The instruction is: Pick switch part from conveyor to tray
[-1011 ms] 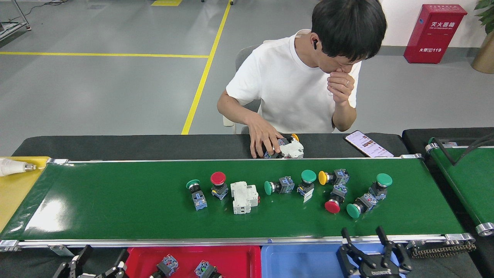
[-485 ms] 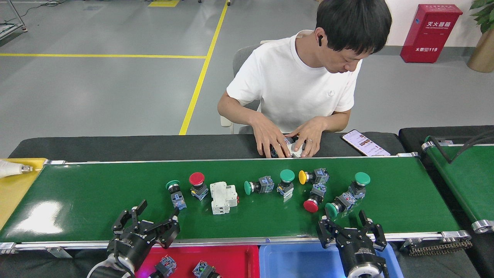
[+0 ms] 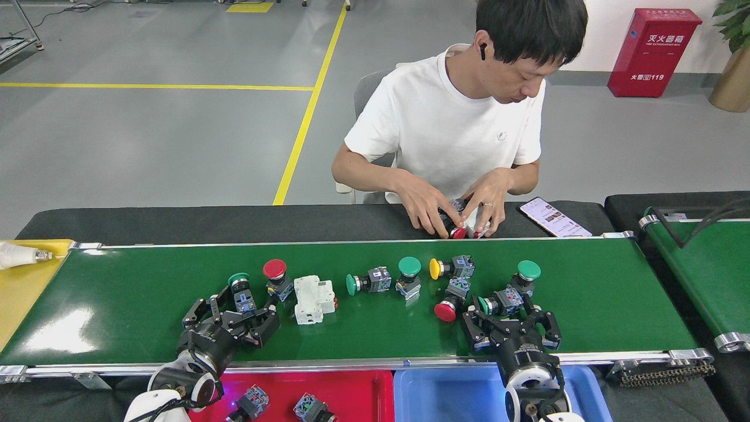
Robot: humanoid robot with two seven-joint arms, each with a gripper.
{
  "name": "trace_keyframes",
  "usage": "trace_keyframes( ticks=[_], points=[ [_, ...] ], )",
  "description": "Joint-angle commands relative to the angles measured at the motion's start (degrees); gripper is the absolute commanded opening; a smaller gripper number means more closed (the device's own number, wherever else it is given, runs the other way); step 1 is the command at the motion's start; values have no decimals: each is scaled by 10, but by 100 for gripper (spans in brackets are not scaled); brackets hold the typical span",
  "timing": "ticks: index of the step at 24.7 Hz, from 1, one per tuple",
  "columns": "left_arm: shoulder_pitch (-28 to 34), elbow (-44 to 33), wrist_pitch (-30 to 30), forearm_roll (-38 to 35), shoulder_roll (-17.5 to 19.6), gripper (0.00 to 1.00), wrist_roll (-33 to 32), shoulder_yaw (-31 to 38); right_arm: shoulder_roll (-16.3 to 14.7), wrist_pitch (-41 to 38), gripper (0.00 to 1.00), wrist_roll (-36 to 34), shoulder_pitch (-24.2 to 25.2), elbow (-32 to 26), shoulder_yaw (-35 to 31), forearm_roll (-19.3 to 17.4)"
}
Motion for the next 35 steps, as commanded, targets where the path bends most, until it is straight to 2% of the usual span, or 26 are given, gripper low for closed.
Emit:
trace_keyframes(
  ticks=[1, 2, 3, 5, 6, 9, 12, 15, 18, 21, 22, 23, 24, 27, 28, 29, 30, 32, 33, 35],
  points=[
    [-14, 15, -1, 1, 3, 75, 10, 1, 1, -4, 70, -3, -10, -4, 3, -3],
    [-14, 16, -1, 1, 3, 54, 15, 2, -2, -8, 57, -3, -10, -4, 4, -4],
    [-13, 15, -1, 2, 4, 43, 23, 2, -2, -9, 44, -3, -11, -4, 8, -4],
    [-10, 13, -3, 3, 6, 16, 29, 1, -4, -11, 40, -4, -10, -9, 13, -4],
    [-7, 13, -3, 6, 6, 9, 29, 2, -4, -14, 40, -4, -7, -12, 14, -4],
    [8, -6, -5, 14, 5, 5, 32, 7, -4, -62, 40, -3, 16, -56, 14, -6],
    [45, -60, -9, 35, 7, 4, 32, 22, -7, -155, 42, -2, 92, -146, 14, -14],
    [87, -125, -15, 37, 7, 4, 32, 36, -10, -277, 42, -3, 161, -211, 14, -46],
    [153, -211, -27, 38, 6, 4, 32, 46, -9, -369, 42, -3, 185, -234, 14, -55],
    [218, -292, -32, 41, 6, 4, 33, 39, -4, -391, 42, -1, 185, -229, 32, -55],
    [249, -322, -34, 38, 6, 4, 34, 34, -2, -387, 47, -1, 182, -221, 57, -55],
    [282, -352, -43, 37, 7, 5, 42, 20, -1, -386, 64, -1, 179, -209, 77, -54],
    [306, -374, -55, 34, 9, 5, 51, -1, 4, -384, 98, 2, 175, -197, 91, -51],
    [338, -397, -69, -9, 24, 6, 60, -57, 5, -382, 99, 12, 175, -189, 108, -52],
    [339, -394, -69, -29, 25, 7, 64, -77, 9, -380, 99, 12, 175, -183, 111, -51],
    [339, -393, -69, -42, 24, 13, 66, -87, 10, -379, 99, 12, 173, -178, 112, -51],
    [339, -392, -69, -46, 21, 24, 66, -90, 10, -379, 99, 12, 172, -177, 112, -51],
    [339, -392, -69, -47, 15, 65, 66, -90, 9, -378, 99, 12, 166, -177, 110, -52],
    [339, -392, -68, -46, 15, 100, 66, -90, 9, -378, 99, 12, 161, -177, 109, -52],
    [338, -392, -67, -44, 12, 100, 66, -85, 11, -369, 99, 12, 156, -181, 104, -54]
  ],
)
